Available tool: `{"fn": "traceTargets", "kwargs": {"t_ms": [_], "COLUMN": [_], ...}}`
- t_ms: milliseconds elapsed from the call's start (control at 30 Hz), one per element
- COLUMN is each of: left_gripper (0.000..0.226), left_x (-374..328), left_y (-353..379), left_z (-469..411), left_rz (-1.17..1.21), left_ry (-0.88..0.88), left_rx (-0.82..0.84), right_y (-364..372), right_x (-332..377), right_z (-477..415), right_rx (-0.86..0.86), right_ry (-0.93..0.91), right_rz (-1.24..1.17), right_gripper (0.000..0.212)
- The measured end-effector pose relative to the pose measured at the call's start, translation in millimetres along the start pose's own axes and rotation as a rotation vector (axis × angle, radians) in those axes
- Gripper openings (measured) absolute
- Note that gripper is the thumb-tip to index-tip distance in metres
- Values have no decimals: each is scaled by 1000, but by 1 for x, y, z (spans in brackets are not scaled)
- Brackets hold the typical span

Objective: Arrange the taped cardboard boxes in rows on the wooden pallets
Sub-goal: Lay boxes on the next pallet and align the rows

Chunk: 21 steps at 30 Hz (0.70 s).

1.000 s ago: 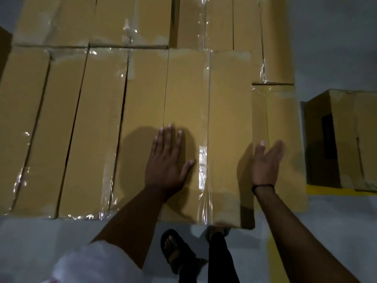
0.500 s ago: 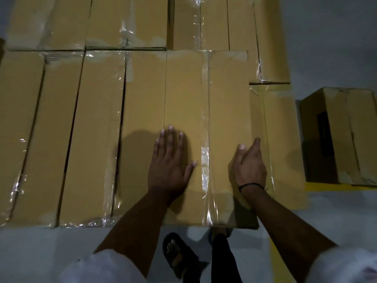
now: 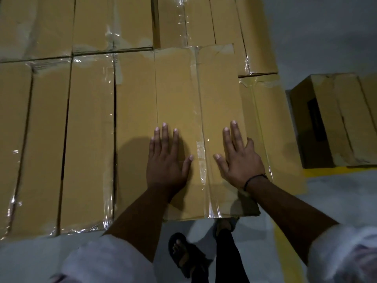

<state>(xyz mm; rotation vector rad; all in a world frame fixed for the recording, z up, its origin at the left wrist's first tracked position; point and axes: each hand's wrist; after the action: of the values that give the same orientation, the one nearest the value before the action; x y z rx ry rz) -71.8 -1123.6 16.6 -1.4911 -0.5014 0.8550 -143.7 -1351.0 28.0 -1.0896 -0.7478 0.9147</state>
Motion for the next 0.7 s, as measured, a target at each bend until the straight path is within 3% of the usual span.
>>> {"fn": "traceTargets", "kwargs": {"t_ms": [300,533,700], "left_gripper": [85,86,89], "left_x": [-1,8,2], "left_y": [0,12,2], "left_z": [0,1,-4], "left_rz": [-30,-63,-61], "left_ry": [4,70,7], "left_rx": [2,-105,14], "right_y": [2,1,-3], "right_x": [-1,0,-13], "right_z": [-2,1,1], "right_rx": [-14,5,119], "right_ry": [7,3,-9], "right_rz": [7,-66,-138], "right_gripper": [83,81,79]}}
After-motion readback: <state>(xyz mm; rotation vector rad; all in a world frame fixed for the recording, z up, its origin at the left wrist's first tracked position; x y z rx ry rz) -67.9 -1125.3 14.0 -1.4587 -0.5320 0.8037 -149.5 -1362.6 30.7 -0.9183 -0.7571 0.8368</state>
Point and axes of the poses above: each hand's wrist, its own z-axis away from the middle knuckle, its own y-axis out of the palm, x = y × z, and after that the axes turned 14 degrees about y, right-handed
